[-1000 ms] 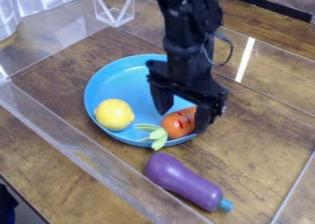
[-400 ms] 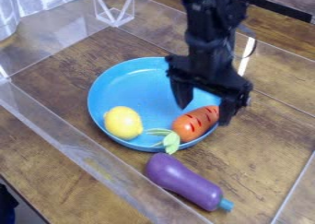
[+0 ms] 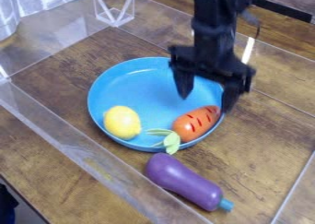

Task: Move the carrot to the left side

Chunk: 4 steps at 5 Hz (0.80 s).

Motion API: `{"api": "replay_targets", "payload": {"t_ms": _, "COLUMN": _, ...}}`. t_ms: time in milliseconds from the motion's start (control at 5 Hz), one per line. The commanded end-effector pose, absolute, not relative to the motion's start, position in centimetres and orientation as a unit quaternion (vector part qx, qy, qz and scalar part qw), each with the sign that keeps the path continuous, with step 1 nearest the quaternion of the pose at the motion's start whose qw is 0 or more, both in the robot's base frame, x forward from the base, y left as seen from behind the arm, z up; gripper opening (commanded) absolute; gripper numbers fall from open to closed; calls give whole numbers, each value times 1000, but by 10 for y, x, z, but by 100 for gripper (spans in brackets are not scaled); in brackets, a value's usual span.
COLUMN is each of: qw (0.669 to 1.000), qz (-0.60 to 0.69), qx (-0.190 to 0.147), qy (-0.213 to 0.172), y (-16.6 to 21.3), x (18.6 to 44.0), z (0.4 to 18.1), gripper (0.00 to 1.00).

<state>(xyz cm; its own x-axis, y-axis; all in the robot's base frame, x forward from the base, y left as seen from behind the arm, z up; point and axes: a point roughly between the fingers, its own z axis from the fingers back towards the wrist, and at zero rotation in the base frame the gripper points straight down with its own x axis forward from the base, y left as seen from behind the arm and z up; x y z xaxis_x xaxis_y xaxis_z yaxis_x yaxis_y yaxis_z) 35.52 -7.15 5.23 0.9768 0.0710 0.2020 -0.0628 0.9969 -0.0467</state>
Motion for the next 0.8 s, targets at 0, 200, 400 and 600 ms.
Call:
{"api": "replay_targets", "payload": {"t_ms": 0, "qw": 990, "qz": 37, "qx": -26, "qy": -131, "y": -87, "x": 367, "z": 63, "gripper": 100}}
{"api": "replay_targets", "payload": {"t_ms": 200, "qw": 992, "qz": 20, "qx": -27, "qy": -124, "y": -90, "x": 369, "z": 42, "gripper": 100}}
{"api": "replay_targets", "payload": {"t_ms": 400, "qw": 992, "qz": 18, "qx": -27, "qy": -122, "y": -91, "x": 362, "z": 39, "gripper": 0}}
{"api": "replay_targets", "payload": {"t_ms": 600, "qw": 991, "qz": 5, "qx": -29, "qy": -129, "y": -91, "x": 357, "z": 40, "gripper": 0}}
